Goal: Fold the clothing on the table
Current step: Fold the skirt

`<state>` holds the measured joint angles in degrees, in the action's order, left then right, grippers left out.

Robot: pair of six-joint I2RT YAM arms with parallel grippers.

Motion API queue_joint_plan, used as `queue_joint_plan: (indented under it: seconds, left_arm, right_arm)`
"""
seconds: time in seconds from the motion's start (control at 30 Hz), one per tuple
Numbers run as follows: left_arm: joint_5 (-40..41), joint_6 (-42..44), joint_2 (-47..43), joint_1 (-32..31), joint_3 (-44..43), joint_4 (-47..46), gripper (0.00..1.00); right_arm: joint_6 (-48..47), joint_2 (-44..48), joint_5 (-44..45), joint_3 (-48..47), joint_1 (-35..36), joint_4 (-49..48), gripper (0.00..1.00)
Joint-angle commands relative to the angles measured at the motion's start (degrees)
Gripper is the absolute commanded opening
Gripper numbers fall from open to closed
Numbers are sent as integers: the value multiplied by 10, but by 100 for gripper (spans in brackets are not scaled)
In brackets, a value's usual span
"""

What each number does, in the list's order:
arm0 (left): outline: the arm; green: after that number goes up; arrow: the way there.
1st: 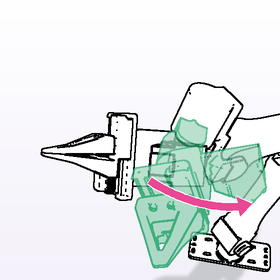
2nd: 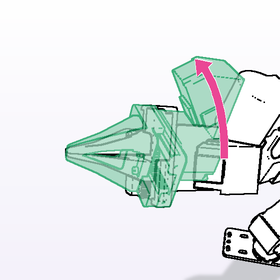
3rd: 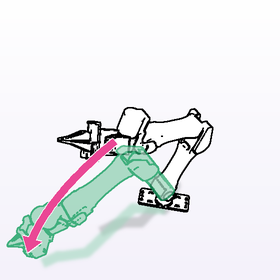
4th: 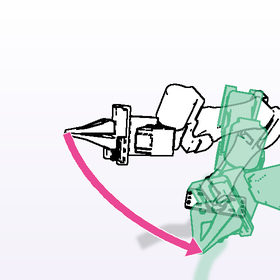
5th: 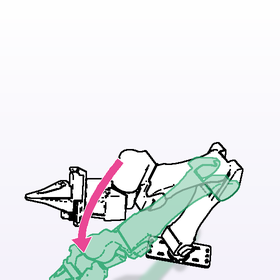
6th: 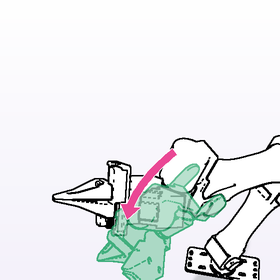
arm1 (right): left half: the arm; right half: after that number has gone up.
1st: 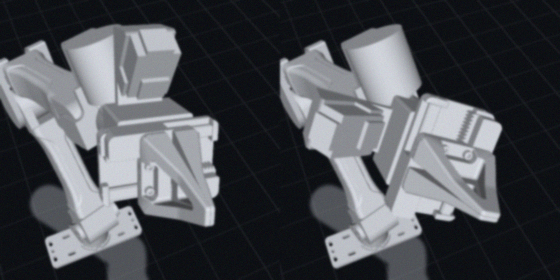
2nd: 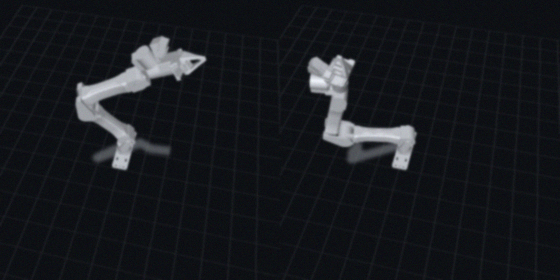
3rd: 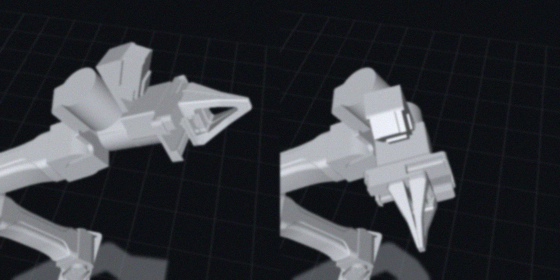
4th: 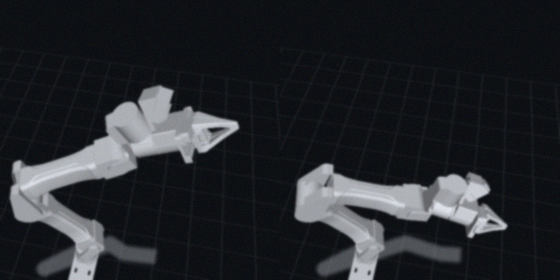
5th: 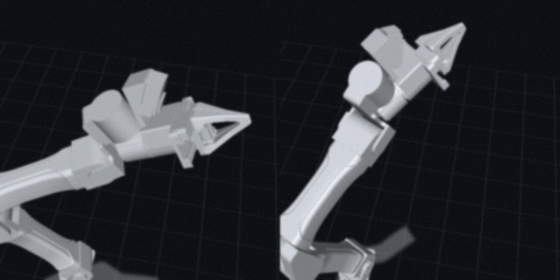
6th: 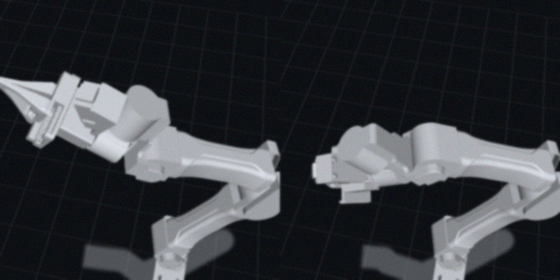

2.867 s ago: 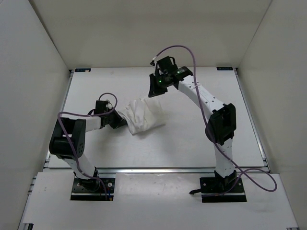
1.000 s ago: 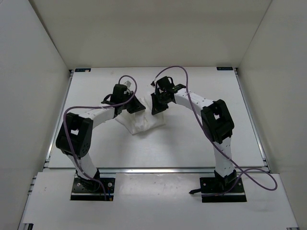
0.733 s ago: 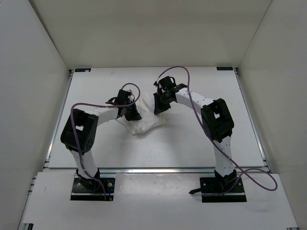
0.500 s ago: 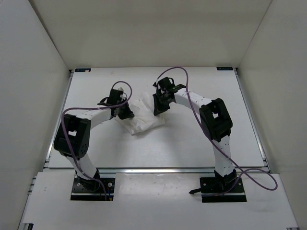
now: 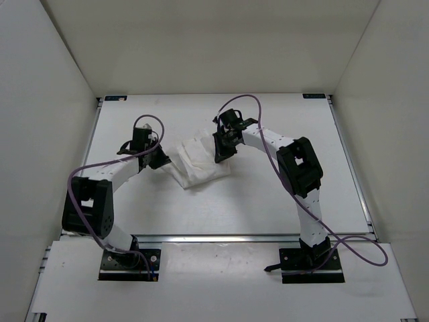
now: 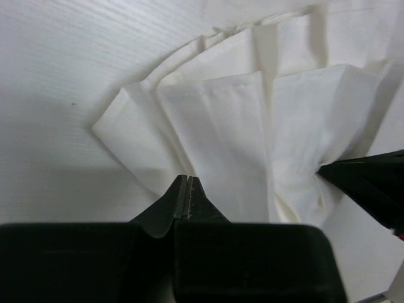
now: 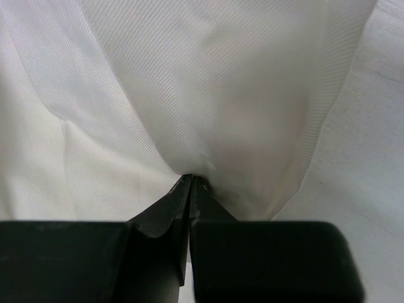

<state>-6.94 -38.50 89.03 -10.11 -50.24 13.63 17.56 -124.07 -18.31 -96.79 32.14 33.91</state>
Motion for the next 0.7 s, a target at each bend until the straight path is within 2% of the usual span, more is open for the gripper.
queue_joint_plan:
  seconds: [0.0,0.13,0.2,0.37,0.5,0.67]
  left_arm:
    - [-39,-1,-69,7,-20,-25,0]
    - [-134,-22,-92,-10,-48,-96,3]
    - [-169,-37,-85,-31,-57,-129,0]
    - [-131,-25,-48,-116,-30,-145,0]
    - [-115,-19,-33,-122,32,-139,0]
    - [-112,-14,-46,-93,107,-145,0]
  right_arm:
    - [-11,4,13,-20,7,7,0]
    - [-10,7,12,-18,12,1,0]
    - [-9,0,9,-20,13,1,0]
    - [-6,-4,13,-30,10,9,0]
    - [-6,-5,18,-30,3,5,0]
    - [-3,-10,19,-37,-5,6,0]
